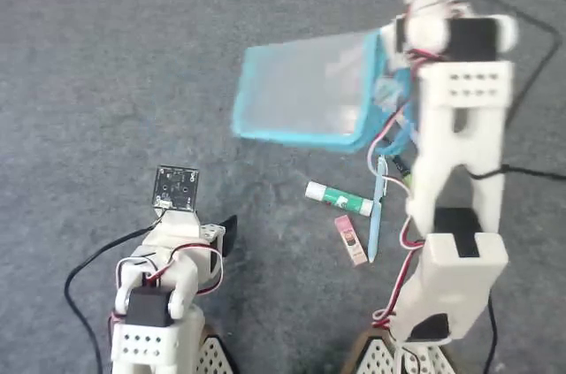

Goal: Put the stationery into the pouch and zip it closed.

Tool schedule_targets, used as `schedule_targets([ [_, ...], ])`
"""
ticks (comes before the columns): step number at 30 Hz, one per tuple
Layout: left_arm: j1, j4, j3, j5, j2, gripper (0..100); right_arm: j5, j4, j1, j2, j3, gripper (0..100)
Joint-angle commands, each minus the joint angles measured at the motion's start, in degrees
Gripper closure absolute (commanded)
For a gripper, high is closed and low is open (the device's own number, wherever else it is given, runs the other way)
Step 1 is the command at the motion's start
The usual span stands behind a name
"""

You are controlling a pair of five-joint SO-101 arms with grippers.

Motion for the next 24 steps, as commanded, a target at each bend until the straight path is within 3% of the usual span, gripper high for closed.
schedule_targets([
  [1, 0.4, 0.4, -0.4, 0.6, -0.8, 77, 1.9, -1.5, 1.5, -0.7, -13.1, 99.3],
  [4, 0.4, 0.4, -0.4, 0.6, -0.8, 77, 5.5, -0.2, -5.3, -0.8, -20.6, 99.3],
  [8, 0.4, 0.4, -0.4, 0.6, -0.8, 77, 11.1, 9.2, -20.4, -0.8, -22.2, 99.3],
  [13, 0.4, 0.4, -0.4, 0.6, -0.8, 77, 10.3, 9.1, -28.7, -0.8, -5.4, 99.3],
  [20, 0.4, 0.4, -0.4, 0.6, -0.8, 77, 9.8, 8.5, -29.8, -0.7, 15.6, 99.2],
  [24, 0.4, 0.4, -0.4, 0.6, -0.8, 77, 9.6, 2.8, -29.8, -0.5, 25.1, 99.2],
])
